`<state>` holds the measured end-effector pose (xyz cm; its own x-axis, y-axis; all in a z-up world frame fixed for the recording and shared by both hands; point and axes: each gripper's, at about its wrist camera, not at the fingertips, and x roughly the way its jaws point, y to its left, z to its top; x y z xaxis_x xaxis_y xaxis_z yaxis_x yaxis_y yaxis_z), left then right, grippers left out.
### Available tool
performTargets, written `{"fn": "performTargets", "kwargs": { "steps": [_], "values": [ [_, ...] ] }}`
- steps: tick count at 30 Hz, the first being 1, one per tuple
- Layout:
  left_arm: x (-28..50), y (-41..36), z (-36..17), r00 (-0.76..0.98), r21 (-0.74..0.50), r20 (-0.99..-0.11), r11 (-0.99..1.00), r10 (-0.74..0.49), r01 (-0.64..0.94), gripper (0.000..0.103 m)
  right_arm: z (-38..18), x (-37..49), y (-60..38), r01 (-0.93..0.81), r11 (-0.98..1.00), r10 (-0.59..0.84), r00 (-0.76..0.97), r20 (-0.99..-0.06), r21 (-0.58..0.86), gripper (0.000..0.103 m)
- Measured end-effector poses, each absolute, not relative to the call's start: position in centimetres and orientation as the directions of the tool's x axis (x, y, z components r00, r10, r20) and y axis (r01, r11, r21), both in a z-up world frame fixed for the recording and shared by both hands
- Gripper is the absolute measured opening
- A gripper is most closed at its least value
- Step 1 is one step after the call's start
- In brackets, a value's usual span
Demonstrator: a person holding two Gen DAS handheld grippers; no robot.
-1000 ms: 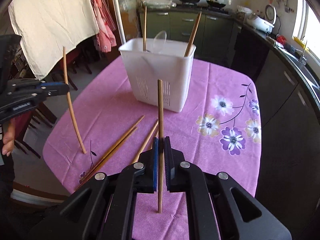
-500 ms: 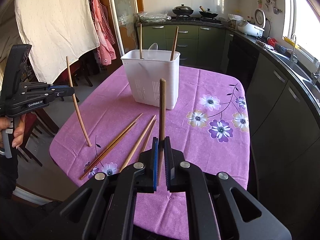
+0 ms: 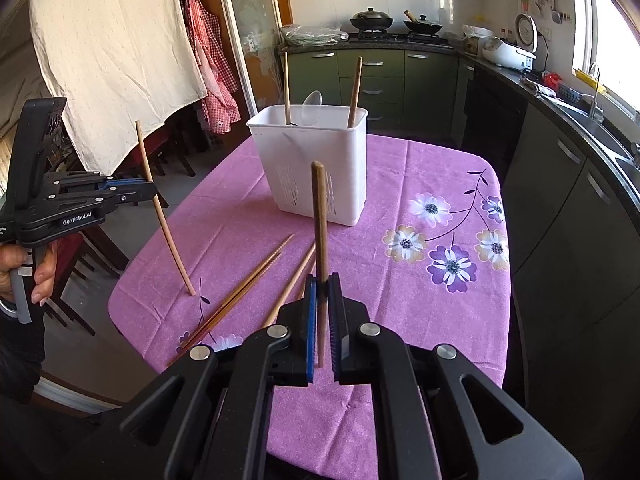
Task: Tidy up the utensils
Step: 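Lift the held chopsticks upright toward the white holder with both tools, then lower both chopsticks into the white holder and open both tools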
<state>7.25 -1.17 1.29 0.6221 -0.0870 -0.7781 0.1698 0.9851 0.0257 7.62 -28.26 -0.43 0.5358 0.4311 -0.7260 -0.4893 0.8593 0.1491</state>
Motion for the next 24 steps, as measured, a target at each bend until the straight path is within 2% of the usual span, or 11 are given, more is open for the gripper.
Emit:
{"fn": "performTargets", "kwargs": {
  "steps": [11, 24],
  "values": [
    [7.9, -1.3, 3.3, 0.632, 0.007, -0.766, 0.983, -0.114, 0.186, 0.006, 3.2, 9.0, -27.6, -0.518, 0.835, 0.491, 0.549, -0.677, 0.185, 0.007],
    [9.9, -2.0, 10.3, 0.684, -0.007, -0.711, 0.974, -0.165, 0.228, 0.006, 13.4, 13.7, -24.9, -0.581, 0.787, 0.583, 0.590, -0.559, 0.208, 0.007]
  ]
}}
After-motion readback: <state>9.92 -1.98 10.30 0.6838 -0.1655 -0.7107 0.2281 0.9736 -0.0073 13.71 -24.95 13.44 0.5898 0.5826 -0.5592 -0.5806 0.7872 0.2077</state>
